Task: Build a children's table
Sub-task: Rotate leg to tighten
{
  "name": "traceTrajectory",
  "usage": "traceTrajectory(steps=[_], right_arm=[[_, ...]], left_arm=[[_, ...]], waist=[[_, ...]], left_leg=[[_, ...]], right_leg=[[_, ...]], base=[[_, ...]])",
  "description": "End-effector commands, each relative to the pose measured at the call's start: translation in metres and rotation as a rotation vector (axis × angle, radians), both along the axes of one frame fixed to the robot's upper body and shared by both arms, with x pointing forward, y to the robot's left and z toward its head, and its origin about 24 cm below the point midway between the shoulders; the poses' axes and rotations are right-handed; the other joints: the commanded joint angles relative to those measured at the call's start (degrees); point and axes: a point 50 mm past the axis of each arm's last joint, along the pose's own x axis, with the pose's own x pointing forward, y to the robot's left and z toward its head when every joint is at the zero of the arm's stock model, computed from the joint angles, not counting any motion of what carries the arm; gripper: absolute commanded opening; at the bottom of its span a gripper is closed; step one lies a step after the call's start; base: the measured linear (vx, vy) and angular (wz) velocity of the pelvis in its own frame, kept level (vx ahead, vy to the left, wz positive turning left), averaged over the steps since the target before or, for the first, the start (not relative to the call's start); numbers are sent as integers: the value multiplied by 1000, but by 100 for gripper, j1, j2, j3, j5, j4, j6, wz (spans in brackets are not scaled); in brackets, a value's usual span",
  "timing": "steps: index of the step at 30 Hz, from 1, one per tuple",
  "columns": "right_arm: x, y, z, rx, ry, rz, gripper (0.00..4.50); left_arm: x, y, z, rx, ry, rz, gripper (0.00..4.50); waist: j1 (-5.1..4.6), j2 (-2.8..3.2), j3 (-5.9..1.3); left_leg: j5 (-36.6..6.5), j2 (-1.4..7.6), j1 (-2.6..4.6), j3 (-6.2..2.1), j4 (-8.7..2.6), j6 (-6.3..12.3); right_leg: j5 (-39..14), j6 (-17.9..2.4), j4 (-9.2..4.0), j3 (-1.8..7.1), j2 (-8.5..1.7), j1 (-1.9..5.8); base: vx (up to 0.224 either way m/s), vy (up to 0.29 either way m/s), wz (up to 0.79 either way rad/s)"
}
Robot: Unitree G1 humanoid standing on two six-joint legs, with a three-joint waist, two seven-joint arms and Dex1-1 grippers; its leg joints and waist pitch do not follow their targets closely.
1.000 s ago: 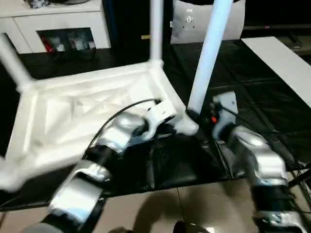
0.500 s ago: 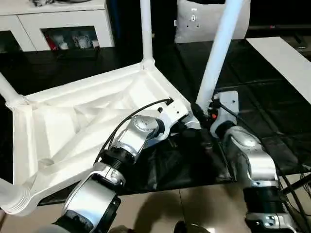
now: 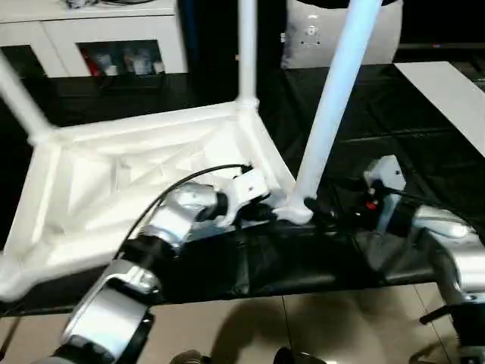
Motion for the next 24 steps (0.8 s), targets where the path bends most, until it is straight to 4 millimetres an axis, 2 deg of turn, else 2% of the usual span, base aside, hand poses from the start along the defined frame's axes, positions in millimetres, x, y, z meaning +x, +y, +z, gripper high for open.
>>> traceTrajectory(steps=[1, 3, 4, 7, 8, 13, 14, 17, 18, 20, 21, 23, 24], right_arm=[[-3, -1, 0, -23, 25, 107, 437], [-4, -2, -1, -41, 43, 149, 437], [-4, -2, -1, -47, 48, 181, 437], [-6, 2, -2, -64, 52, 312, 437], [-6, 2, -2, -64, 52, 312, 420], [-7, 3, -5, -57, 81, 383, 383], [-7, 4, -5, -49, 93, 404, 373], [-7, 5, -6, -46, 99, 424, 349], [-8, 7, -7, -34, 111, 449, 349], [-8, 9, -8, -19, 119, 470, 329], [-7, 11, -8, -1, 126, 488, 310], [-7, 14, -9, 15, 132, 511, 304], [-7, 15, -9, 18, 133, 518, 283]], left_arm=[[-8, -11, 14, -20, -52, -186, 0], [-9, -9, 14, -3, -48, -212, 0], [-10, -7, 14, 7, -51, -233, 0], [-14, -1, 13, 53, -48, -328, 0], [-14, -1, 13, 53, -48, -328, 0], [-16, 2, 14, 75, -48, -381, 0], [-17, 4, 14, 80, -48, -396, 0], [-17, 5, 14, 89, -49, -410, 0], [-17, 5, 15, 92, -50, -423, 0], [-18, 5, 16, 92, -51, -434, 0], [-18, 5, 17, 93, -52, -442, 0], [-18, 6, 17, 94, -50, -453, 0], [-19, 6, 17, 95, -50, -456, 0]], waist=[[44, -90, -474], [88, -93, -475], [144, -97, -486], [188, -107, -476], [198, -104, -479], [227, -107, -483], [227, -135, -490], [232, -124, -488], [228, -139, -482], [227, -132, -485], [222, -132, -478], [222, -119, -486], [227, -116, -488]], left_leg=[[-247, 491, 28, -216, -345, 856], [-216, 499, 35, -211, -344, 872], [-184, 510, 35, -208, -337, 860], [-284, 491, 22, -195, -346, 802], [-267, 501, 27, -202, -350, 781], [-244, 518, 29, -205, -348, 754], [-223, 512, 27, -205, -347, 749], [-205, 504, 21, -201, -343, 765], [-217, 505, 19, -202, -348, 756], [-243, 485, 16, -192, -344, 751], [-254, 489, 16, -193, -347, 752], [-275, 501, 23, -197, -345, 739], [-246, 511, 24, -203, -346, 732]], right_leg=[[-1614, -244, -344, 504, -566, 414], [-1537, -295, -327, 506, -561, 406], [-1468, -371, -296, 510, -584, 406], [-1635, -334, -316, 510, -592, 417], [-1651, -326, -309, 510, -591, 414], [-1609, -358, -300, 519, -598, 413], [-1602, -352, -294, 516, -595, 419], [-1624, -355, -294, 512, -591, 416], [-1684, -325, -305, 511, -589, 419], [-1756, -291, -313, 503, -585, 421], [-1801, -267, -325, 500, -581, 418], [-1822, -273, -326, 502, -583, 411], [-1780, -288, -317, 505, -582, 408]], base=[[0, 0, 0], [0, 0, 0], [0, 0, 0], [0, 0, 0], [0, 0, 0], [0, 0, 0], [0, 0, 0], [0, 0, 0], [0, 0, 0], [0, 0, 0], [0, 0, 0], [0, 0, 0], [0, 0, 0]])
